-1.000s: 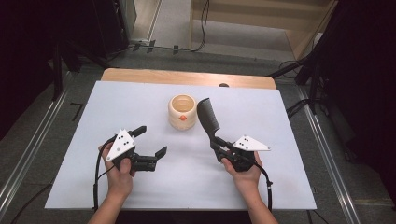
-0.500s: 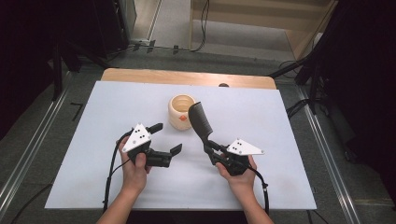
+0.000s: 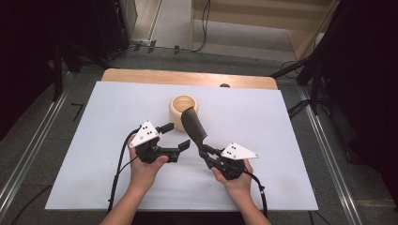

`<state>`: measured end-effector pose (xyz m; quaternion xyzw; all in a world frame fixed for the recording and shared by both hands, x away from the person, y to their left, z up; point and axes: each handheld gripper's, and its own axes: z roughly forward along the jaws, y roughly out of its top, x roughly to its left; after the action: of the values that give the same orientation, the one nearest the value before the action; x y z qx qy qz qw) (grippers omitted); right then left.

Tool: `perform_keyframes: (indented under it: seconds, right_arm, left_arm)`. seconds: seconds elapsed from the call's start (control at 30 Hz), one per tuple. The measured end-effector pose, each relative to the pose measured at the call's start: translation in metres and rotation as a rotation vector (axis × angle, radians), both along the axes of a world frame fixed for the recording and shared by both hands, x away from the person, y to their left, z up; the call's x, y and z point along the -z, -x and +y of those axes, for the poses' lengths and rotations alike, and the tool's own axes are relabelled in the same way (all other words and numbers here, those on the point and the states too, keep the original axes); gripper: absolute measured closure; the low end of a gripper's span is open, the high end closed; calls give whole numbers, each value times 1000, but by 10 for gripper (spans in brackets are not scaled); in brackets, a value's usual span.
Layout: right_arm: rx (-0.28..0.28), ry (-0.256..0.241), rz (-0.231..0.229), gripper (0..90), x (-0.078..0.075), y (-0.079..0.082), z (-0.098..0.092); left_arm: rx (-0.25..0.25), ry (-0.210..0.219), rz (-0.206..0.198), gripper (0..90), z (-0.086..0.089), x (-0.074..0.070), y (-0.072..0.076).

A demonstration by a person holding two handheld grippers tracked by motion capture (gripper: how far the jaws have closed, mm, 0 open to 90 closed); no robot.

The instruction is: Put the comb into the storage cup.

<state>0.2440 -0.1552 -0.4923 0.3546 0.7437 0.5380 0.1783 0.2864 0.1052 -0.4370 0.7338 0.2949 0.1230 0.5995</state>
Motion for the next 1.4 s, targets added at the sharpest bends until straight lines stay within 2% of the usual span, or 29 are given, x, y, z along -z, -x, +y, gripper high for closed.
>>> perform_keyframes:
  seconds: [0.17,0.27,0.33,0.5,0.6,0.83,0.93,1.0,1.07,1.13,1.27,1.33,1.4]
  right_arm:
    - [-14,-2,-4,708,-1,2,4]
    - [-24,-2,-3,708,-1,3,7]
    - [-27,3,-10,708,-1,4,9]
    - [-37,4,-14,708,-1,6,13]
    - [-43,2,-21,708,-3,8,15]
    - [-45,8,-32,709,-3,10,18]
    - [-45,4,-34,708,-3,10,18]
    - [-46,1,-39,708,-4,11,19]
    - [-48,3,-44,708,-4,11,20]
    - [-47,3,-45,708,-4,12,20]
    - [-33,14,-63,708,-3,12,23]
    - [-17,33,-84,706,-3,14,25]
    - [-19,38,-96,704,-3,13,27]
  left_arm:
    - [-6,2,15,258,-7,-2,0]
    - [-3,3,29,349,-12,-3,0]
    - [-13,-9,35,386,-14,-3,-1]
    - [-4,0,66,456,-17,-2,-3]
    - [7,4,68,547,-17,-2,-4]
    - [28,18,94,624,-16,-1,-6]
    - [61,41,129,653,-15,0,-9]
    - [90,41,148,672,-15,1,-10]
    - [93,35,160,705,-14,3,-11]
    - [105,47,178,752,-13,4,-12]
    - [145,100,226,816,-10,5,-17]
    - [162,109,238,834,-10,4,-17]
    - [164,113,232,836,-9,3,-17]
